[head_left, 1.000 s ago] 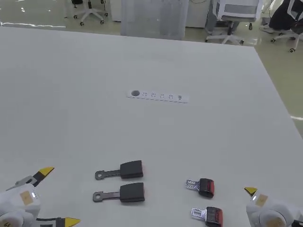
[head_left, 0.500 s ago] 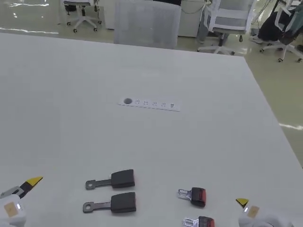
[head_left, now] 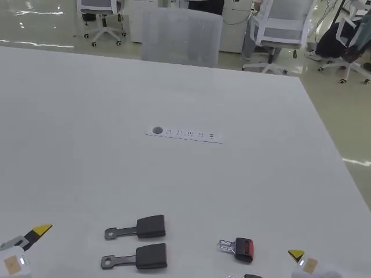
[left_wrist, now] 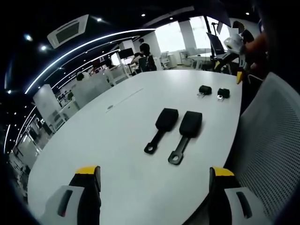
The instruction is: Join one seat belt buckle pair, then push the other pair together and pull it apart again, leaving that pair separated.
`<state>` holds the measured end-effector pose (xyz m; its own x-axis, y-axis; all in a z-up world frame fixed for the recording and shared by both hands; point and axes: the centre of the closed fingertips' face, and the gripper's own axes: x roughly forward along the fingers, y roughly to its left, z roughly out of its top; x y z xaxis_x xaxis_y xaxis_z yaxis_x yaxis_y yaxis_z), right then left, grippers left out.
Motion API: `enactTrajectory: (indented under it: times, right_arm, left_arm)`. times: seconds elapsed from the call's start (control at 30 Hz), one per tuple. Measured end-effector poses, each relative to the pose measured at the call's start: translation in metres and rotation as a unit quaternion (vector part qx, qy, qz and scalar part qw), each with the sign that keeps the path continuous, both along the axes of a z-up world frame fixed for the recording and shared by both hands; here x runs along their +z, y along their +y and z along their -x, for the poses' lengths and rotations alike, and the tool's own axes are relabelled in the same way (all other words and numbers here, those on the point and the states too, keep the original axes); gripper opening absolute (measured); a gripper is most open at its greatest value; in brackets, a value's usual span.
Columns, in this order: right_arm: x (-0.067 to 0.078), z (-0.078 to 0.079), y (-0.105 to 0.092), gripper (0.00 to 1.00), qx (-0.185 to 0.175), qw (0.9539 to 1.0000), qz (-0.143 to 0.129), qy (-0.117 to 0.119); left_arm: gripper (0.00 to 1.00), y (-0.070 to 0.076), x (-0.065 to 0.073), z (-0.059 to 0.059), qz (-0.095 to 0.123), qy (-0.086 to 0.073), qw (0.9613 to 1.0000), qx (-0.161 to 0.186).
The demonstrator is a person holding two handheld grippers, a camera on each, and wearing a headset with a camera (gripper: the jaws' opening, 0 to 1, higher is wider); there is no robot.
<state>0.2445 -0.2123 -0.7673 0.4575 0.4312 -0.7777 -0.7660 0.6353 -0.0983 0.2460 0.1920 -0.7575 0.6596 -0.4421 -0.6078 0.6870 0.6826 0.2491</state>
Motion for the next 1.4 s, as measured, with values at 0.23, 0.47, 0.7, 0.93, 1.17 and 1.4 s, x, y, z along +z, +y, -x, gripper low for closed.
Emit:
enactTrajectory:
  times: [0.23, 0.47, 0.7, 0.93, 1.17, 1.4]
  right_arm:
    - [0.0, 0.0, 0.002, 0.91, 0.007, 1.0, 0.0, 0.006]
    - [0.002, -0.002, 0.001, 0.87, 0.015, 0.9999, -0.001, 0.005]
    - [0.006, -0.003, 0.0, 0.85, 0.017, 0.9998, -0.011, 0.006]
    - [0.014, -0.013, 0.004, 0.86, -0.013, 0.9988, -0.048, 0.004]
    - [0.017, -0.014, 0.008, 0.86, -0.028, 0.9975, -0.065, 0.004]
    - [0.018, -0.014, 0.006, 0.85, -0.05, 0.9956, -0.08, 0.006]
  left_arm:
    - [0.97, 0.0, 0.001, 0.0, 0.007, 0.003, 1.0, 0.001]
    - [0.89, 0.004, 0.017, -0.005, 0.041, 0.002, 0.9991, 0.012]
    - [0.93, 0.004, 0.024, -0.011, 0.09, 0.021, 0.9951, 0.033]
    - [0.95, 0.01, 0.024, -0.012, 0.112, 0.034, 0.9915, 0.057]
    - [0.94, 0.013, 0.027, -0.015, 0.129, 0.037, 0.9877, 0.081]
    - [0.9, 0.018, 0.027, -0.018, 0.133, 0.036, 0.9851, 0.103]
